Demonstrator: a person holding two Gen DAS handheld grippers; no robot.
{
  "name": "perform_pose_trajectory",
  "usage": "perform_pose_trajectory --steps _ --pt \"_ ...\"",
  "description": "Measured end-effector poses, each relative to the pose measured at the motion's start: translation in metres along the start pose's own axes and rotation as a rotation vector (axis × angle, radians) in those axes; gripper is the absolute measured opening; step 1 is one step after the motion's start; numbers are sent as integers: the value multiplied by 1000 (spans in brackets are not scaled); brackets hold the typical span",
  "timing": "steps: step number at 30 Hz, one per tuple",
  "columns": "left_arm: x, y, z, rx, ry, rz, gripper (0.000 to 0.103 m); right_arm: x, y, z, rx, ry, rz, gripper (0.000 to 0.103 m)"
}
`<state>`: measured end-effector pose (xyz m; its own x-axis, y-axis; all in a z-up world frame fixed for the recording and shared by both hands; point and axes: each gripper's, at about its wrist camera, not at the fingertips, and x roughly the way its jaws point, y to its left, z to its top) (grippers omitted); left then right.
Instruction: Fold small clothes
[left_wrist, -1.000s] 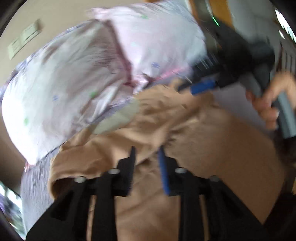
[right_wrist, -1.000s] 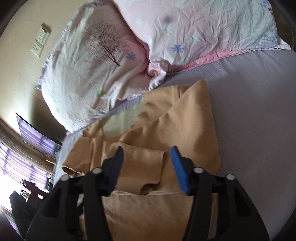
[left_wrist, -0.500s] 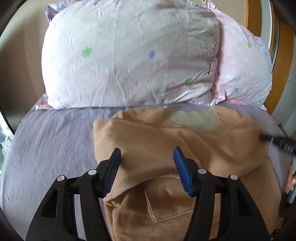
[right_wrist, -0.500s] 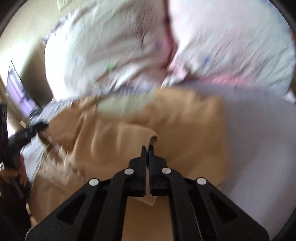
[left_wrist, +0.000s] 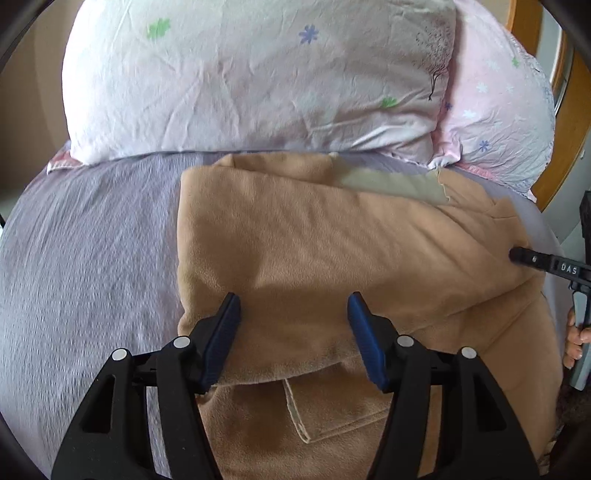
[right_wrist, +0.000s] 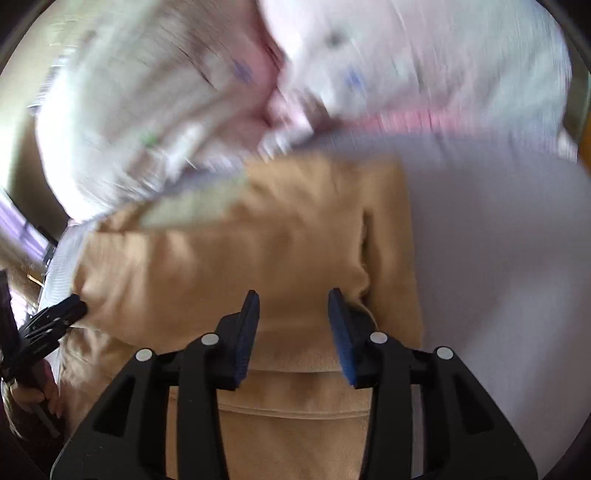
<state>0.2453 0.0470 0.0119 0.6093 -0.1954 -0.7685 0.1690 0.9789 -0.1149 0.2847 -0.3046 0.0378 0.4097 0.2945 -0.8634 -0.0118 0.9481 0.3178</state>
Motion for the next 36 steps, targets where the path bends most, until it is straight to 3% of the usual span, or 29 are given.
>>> perform_pose_trajectory --steps 2,5,8,10,12,16,20,23,29,30,31,32,33,34,35,36 --pt "-10 -1 -3 3 -1 -10 61 -10 -4 -2 34 10 37 41" --pt "-56 1 -21 15 -56 -145 62 -56 -3 -26 -11 -35 188 46" --pt "-114 10 -59 64 -87 -314 70 -118 2 -81 -153 -46 388 68" --pt "-152 24 -95 70 -94 -436 74 -148 0 -114 -232 -28 475 83" --pt "-181 43 -132 31 -100 -502 77 -177 -6 -163 -300 8 557 86" --pt "-212 78 -205 -54 -95 -526 79 -201 -37 -232 -255 98 532 86" --pt "-188 83 -252 -103 17 -524 80 -183 -75 -259 -90 149 466 86" --pt "-158 74 -263 -103 85 -484 80 -152 -82 -263 -38 189 482 86" --pt "-120 56 -257 -126 107 -483 80 -107 -77 -257 -7 200 577 86" --pt "-117 55 -256 -136 106 -485 78 -100 -77 -259 -1 201 603 78" --pt "-115 56 -256 -158 104 -506 75 -97 -77 -260 4 203 635 52" --pt "-112 58 -256 -190 101 -541 60 -95 -76 -262 4 204 660 32" --pt "-110 60 -255 -220 107 -581 38 -94 -74 -264 3 211 691 6" --pt "-107 63 -257 -263 112 -644 26 -98 -73 -266 -9 206 714 4" --pt "-106 65 -258 -293 113 -688 4 -101 -72 -266 -18 198 735 4" --pt "-107 66 -259 -312 113 -710 4 -109 -71 -262 -31 178 764 4"
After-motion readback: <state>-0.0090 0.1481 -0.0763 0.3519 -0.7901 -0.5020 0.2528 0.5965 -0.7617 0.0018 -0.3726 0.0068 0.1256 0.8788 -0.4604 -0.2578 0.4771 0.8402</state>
